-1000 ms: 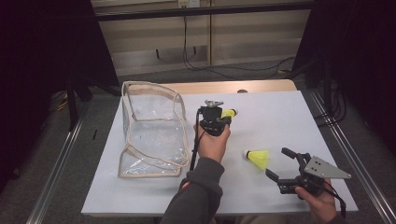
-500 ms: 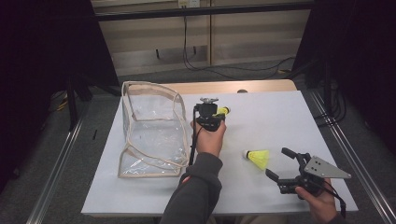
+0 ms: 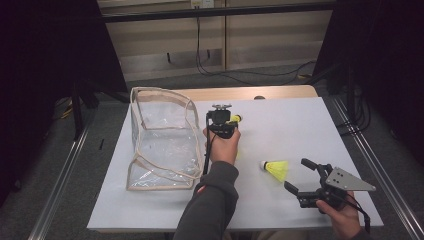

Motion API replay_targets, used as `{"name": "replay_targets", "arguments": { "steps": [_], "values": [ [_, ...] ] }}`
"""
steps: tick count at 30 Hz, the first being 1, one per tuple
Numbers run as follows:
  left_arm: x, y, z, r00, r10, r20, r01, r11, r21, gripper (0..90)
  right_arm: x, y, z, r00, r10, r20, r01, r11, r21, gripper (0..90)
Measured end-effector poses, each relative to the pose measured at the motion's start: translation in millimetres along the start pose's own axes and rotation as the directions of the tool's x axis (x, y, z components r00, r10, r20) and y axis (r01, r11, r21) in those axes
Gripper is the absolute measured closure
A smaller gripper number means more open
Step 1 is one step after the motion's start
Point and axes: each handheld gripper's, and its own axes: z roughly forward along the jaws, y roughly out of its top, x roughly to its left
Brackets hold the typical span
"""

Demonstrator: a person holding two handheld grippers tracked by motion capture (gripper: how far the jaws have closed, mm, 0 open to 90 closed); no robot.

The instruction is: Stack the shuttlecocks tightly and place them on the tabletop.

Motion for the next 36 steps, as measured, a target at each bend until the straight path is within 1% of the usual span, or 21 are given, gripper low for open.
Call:
{"name": "replay_targets", "arguments": {
  "steps": [4, 11, 12, 20, 23, 24, 28, 29, 30, 31, 32, 35, 36],
  "values": [
    [2.5, 0.5, 3.5, 0.9998, -0.005, -0.017, 0.005, 1.0000, 0.003, 88.7, 0.3, 0.2, 0.1, 1.0000, -0.001, 0.001, 0.001, 1.000, 0.002, 5.3],
    [8.4, -0.4, 8.2, 0.9990, -0.011, -0.044, 0.012, 0.9996, 0.025, 88.4, 0.2, 0.1, -0.2, 1.0000, 0.004, -0.002, -0.003, 1.000, 0.001, 5.4],
    [8.4, -0.4, 8.8, 0.9986, -0.015, -0.050, 0.016, 0.9996, 0.021, 88.4, 0.1, 0.0, -0.2, 1.0000, 0.004, -0.002, -0.004, 1.000, 0.001, 5.3],
    [11.1, -1.1, 12.2, 0.9979, -0.016, -0.064, 0.017, 0.9995, 0.027, 87.7, 0.0, 0.1, -0.2, 1.0000, 0.004, -0.001, -0.004, 1.000, 0.001, 5.3],
    [10.6, -1.1, 13.4, 0.9976, -0.028, -0.063, 0.030, 0.9992, 0.028, 85.4, -0.2, 0.0, -0.2, 1.0000, 0.004, 0.000, -0.004, 1.000, 0.003, 5.3],
    [10.2, -0.8, 13.9, 0.9979, -0.021, -0.061, 0.023, 0.9991, 0.036, 85.0, -0.1, -0.1, -0.3, 1.0000, 0.007, -0.002, -0.007, 1.000, 0.005, 5.3],
    [10.4, -0.8, 16.7, 0.9973, -0.017, -0.072, 0.020, 0.9991, 0.039, 84.4, -0.1, 0.0, 0.0, 1.0000, 0.001, -0.002, -0.001, 1.000, 0.004, 5.3],
    [11.3, -0.7, 17.1, 0.9971, -0.008, -0.076, 0.011, 0.9990, 0.044, 84.4, -0.1, 0.1, 0.0, 1.0000, 0.000, -0.002, 0.000, 1.000, 0.002, 5.3],
    [11.7, -0.9, 18.4, 0.9966, -0.015, -0.081, 0.018, 0.9991, 0.039, 84.4, 0.1, 0.1, -0.1, 1.0000, 0.002, -0.002, -0.002, 1.000, 0.003, 5.3],
    [12.1, -0.9, 18.8, 0.9961, -0.014, -0.087, 0.017, 0.9990, 0.040, 84.4, 0.0, 0.2, -0.2, 1.0000, 0.001, -0.003, -0.001, 1.000, 0.001, 5.3],
    [13.7, -0.8, 19.4, 0.9960, -0.004, -0.089, 0.008, 0.9989, 0.046, 84.4, 0.1, 0.2, -0.3, 1.0000, 0.004, -0.004, -0.004, 1.000, 0.000, 5.3],
    [14.9, -0.5, 20.4, 0.9955, -0.003, -0.094, 0.007, 0.9988, 0.048, 84.5, -0.5, 0.0, -0.5, 1.0000, 0.003, -0.001, -0.003, 1.000, 0.002, 5.3],
    [15.2, -0.4, 20.5, 0.9956, -0.005, -0.093, 0.009, 0.9991, 0.041, 85.3, -0.7, 0.0, -0.4, 1.0000, 0.001, -0.001, -0.001, 1.000, 0.001, 5.3]
  ]
}}
